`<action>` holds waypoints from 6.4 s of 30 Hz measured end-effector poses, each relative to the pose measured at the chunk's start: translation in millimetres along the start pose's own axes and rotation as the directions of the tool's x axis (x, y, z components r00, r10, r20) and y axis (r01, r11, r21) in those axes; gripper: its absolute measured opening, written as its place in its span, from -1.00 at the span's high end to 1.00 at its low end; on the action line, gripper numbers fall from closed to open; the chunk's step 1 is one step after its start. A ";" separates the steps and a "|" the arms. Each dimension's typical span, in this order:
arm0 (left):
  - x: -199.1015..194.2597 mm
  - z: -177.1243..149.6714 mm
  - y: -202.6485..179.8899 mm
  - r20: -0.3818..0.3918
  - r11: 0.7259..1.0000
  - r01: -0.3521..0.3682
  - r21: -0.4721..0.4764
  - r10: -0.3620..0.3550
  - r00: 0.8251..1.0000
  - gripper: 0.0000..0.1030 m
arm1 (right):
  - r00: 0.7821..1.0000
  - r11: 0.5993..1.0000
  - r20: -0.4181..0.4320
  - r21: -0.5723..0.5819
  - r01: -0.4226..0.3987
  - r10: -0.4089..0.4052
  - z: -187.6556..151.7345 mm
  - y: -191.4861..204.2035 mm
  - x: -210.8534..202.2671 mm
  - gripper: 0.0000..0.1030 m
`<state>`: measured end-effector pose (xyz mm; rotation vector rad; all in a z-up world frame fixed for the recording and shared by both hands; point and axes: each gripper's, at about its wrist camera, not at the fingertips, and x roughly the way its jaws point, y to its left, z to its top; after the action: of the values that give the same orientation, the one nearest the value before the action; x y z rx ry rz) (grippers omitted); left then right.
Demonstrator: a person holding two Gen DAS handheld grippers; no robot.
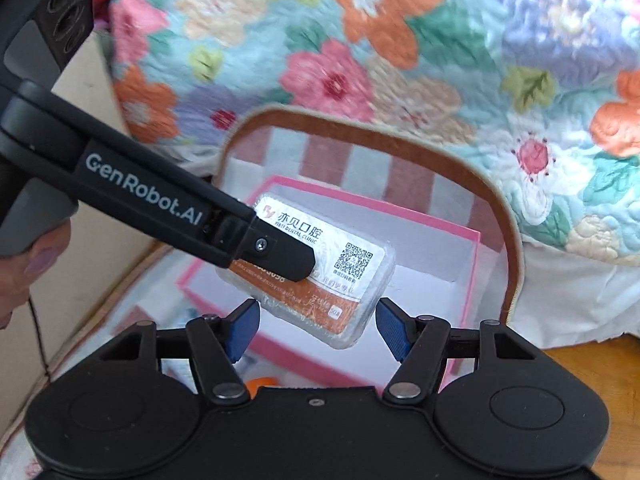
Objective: Organize objects
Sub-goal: 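Carry the floss box into the pink box and open the left gripper, then withdraw the left tool and move it to the purple plush toy, then close the left gripper on the purple plush toy and lift it, then lower the plush toy into the pink box and open the left gripper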
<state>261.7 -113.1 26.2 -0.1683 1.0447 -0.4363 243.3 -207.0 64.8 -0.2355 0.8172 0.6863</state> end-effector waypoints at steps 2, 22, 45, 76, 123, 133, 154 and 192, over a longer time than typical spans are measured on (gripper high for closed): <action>22.5 8.9 11.6 0.004 0.998 -0.005 -0.056 0.005 1.000 -0.03 | 0.999 0.999 -0.035 -0.021 0.025 -0.026 6.6 -11.8 24.9 -0.27; 159.4 26.1 93.9 -0.065 0.949 -0.047 -0.312 0.028 0.997 -0.04 | 0.944 0.996 -0.317 -0.041 0.083 -0.092 24.0 -45.2 190.0 -0.19; 200.7 22.6 72.6 -0.084 0.899 -0.057 -0.434 0.023 0.996 0.34 | 0.943 0.992 -0.305 -0.044 0.122 -0.129 9.4 -70.7 180.1 0.79; -70.7 -76.7 -32.9 -0.091 0.987 -0.065 0.147 0.079 0.993 -0.23 | 0.988 0.986 -0.130 0.156 -0.067 0.088 -31.0 -10.5 -86.6 -0.47; 109.3 -211.0 -10.9 -0.263 0.973 0.081 -0.215 -0.138 0.955 0.29 | 0.901 0.995 -0.426 -0.024 -0.097 0.077 -183.9 -9.5 33.9 -0.05; 104.6 -224.0 -12.0 -0.187 0.966 0.097 -0.241 -0.144 0.972 0.48 | 0.895 0.997 -0.442 -0.009 -0.070 0.059 -188.9 -3.8 36.9 -0.04; -73.1 -181.5 -40.7 0.023 0.994 0.104 0.020 -0.105 0.994 0.49 | 0.987 0.997 -0.156 -0.060 -0.058 0.048 -124.6 53.9 -87.4 -0.03; 154.1 -35.5 93.6 -0.245 0.916 -0.026 -0.401 -0.080 0.966 0.51 | 0.888 0.994 -0.447 -0.054 0.091 -0.105 -3.6 -12.4 146.2 0.16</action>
<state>321.8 -91.8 -146.1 -0.5053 1.3844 -0.2660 320.1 -149.3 -46.2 -0.4735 1.2305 0.5544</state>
